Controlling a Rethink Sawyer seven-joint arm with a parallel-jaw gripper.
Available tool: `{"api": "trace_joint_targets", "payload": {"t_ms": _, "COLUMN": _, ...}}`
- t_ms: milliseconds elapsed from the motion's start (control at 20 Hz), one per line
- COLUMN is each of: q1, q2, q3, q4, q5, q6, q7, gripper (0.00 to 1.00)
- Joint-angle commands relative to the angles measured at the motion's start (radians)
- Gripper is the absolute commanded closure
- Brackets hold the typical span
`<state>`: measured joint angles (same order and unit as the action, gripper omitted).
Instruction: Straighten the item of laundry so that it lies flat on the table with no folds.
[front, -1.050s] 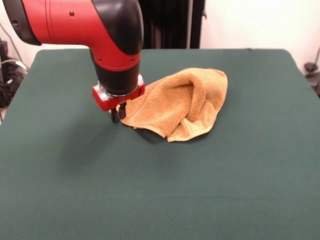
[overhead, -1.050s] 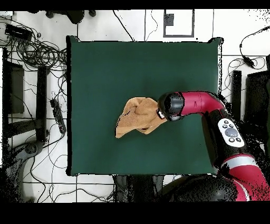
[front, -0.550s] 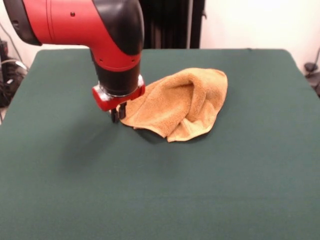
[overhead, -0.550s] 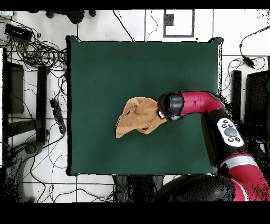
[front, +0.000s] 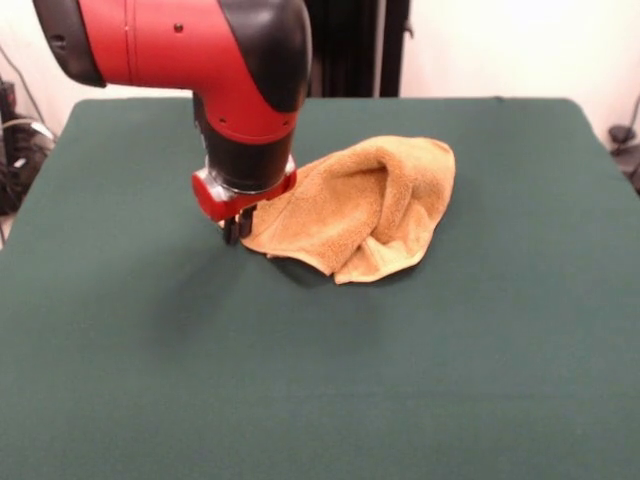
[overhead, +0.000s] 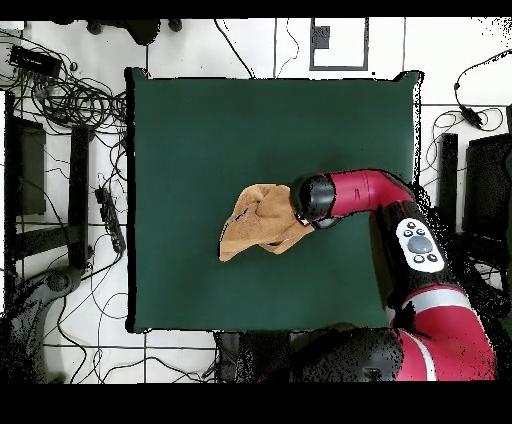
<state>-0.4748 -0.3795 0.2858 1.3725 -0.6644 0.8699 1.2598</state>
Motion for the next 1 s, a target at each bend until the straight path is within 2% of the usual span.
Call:
{"api": "trace_joint_targets", "payload": {"t_ms": 50, "q1": 0.023, "q2": 0.122, "q3": -0.063, "q4": 0.001, "q5": -0.132, "q6": -0.104, "q7": 0.042, "gripper": 1.00}}
{"api": "trace_joint_targets", "payload": {"t_ms": 150, "q1": 0.014, "q2": 0.107, "q3": -0.071, "q4": 0.005, "q5": -0.140, "q6": -0.094, "q7": 0.013, "gripper": 1.00}}
{"api": "trace_joint_targets", "payload": {"t_ms": 550, "q1": -0.034, "q2": 0.140, "q3": -0.049, "q4": -0.039, "q5": -0.150, "q6": -0.098, "q7": -0.065, "gripper": 1.00}}
{"api": "trace_joint_targets", "payload": {"t_ms": 1000, "q1": -0.087, "q2": 0.174, "q3": -0.049, "q4": -0.097, "q5": -0.217, "q6": -0.138, "q7": -0.155, "gripper": 1.00}}
